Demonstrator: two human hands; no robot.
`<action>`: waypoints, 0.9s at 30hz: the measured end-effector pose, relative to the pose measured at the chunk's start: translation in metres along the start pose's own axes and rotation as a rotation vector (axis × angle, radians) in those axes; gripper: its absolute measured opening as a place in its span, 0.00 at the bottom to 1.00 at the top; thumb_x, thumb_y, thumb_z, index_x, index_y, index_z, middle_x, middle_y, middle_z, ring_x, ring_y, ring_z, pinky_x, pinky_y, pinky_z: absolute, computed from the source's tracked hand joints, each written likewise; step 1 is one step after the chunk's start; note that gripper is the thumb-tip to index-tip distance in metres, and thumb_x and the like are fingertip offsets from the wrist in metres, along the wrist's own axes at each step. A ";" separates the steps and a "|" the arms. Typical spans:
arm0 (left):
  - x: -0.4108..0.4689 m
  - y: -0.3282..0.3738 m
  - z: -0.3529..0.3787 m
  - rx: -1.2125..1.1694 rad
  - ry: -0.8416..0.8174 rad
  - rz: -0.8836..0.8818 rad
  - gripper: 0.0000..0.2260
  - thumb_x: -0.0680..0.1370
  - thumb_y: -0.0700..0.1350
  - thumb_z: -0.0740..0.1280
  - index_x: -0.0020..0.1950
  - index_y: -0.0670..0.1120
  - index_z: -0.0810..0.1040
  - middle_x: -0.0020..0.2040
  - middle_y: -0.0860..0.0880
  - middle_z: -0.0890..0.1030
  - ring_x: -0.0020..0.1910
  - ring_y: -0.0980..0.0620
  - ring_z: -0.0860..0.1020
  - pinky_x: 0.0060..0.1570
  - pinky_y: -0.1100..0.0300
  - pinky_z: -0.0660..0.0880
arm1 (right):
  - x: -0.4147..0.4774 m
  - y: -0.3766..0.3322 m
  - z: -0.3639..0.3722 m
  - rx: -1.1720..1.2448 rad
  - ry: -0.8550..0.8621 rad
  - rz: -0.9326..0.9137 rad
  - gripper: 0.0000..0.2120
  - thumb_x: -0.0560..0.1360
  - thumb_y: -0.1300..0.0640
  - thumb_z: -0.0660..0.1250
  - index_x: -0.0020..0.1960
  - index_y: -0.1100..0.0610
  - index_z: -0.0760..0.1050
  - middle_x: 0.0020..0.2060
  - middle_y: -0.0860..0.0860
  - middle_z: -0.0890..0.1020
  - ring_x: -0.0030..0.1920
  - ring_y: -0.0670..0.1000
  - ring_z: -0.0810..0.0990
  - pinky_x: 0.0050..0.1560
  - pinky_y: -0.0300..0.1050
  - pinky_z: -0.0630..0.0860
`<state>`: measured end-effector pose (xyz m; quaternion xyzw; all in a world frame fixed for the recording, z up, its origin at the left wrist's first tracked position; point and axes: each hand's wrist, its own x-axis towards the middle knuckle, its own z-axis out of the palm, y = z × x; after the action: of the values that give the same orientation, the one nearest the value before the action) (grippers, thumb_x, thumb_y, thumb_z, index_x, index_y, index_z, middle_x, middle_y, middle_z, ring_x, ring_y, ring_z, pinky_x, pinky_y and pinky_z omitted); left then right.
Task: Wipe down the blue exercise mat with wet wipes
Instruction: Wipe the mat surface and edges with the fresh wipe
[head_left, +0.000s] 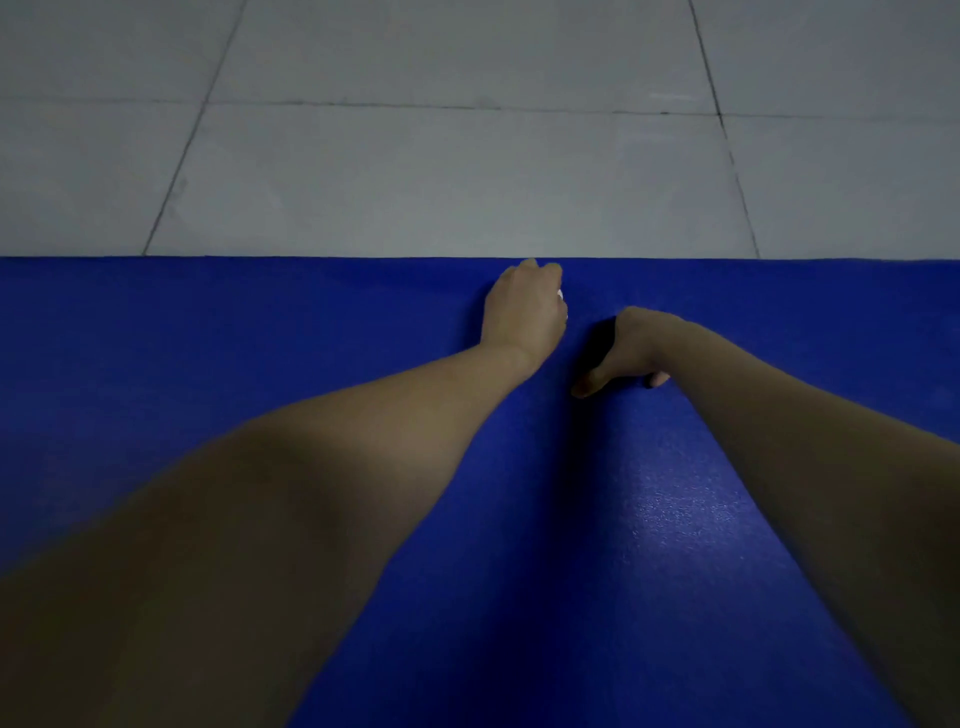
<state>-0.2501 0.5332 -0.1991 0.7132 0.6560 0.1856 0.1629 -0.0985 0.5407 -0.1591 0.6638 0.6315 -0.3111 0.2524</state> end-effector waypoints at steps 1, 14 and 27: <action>0.001 -0.004 -0.003 0.065 -0.010 0.060 0.03 0.79 0.40 0.62 0.46 0.42 0.74 0.45 0.45 0.77 0.43 0.46 0.73 0.44 0.52 0.72 | 0.000 -0.001 0.000 0.002 -0.003 0.004 0.38 0.53 0.33 0.82 0.48 0.56 0.70 0.44 0.54 0.80 0.40 0.56 0.85 0.53 0.54 0.83; -0.032 -0.162 -0.080 0.305 0.137 -0.138 0.06 0.76 0.42 0.67 0.46 0.39 0.75 0.43 0.40 0.77 0.42 0.39 0.74 0.40 0.48 0.69 | 0.000 0.000 0.001 0.058 -0.017 0.032 0.40 0.51 0.34 0.84 0.48 0.57 0.69 0.46 0.56 0.79 0.43 0.58 0.84 0.52 0.56 0.83; -0.008 -0.079 -0.036 0.181 0.115 -0.258 0.06 0.80 0.41 0.62 0.54 0.39 0.75 0.51 0.40 0.78 0.47 0.41 0.76 0.37 0.51 0.66 | -0.003 -0.001 -0.002 0.004 0.009 0.015 0.39 0.52 0.33 0.83 0.47 0.56 0.69 0.42 0.55 0.81 0.41 0.57 0.85 0.55 0.55 0.82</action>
<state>-0.3366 0.5321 -0.2055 0.6230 0.7645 0.1435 0.0827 -0.0998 0.5400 -0.1553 0.6705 0.6269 -0.3076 0.2507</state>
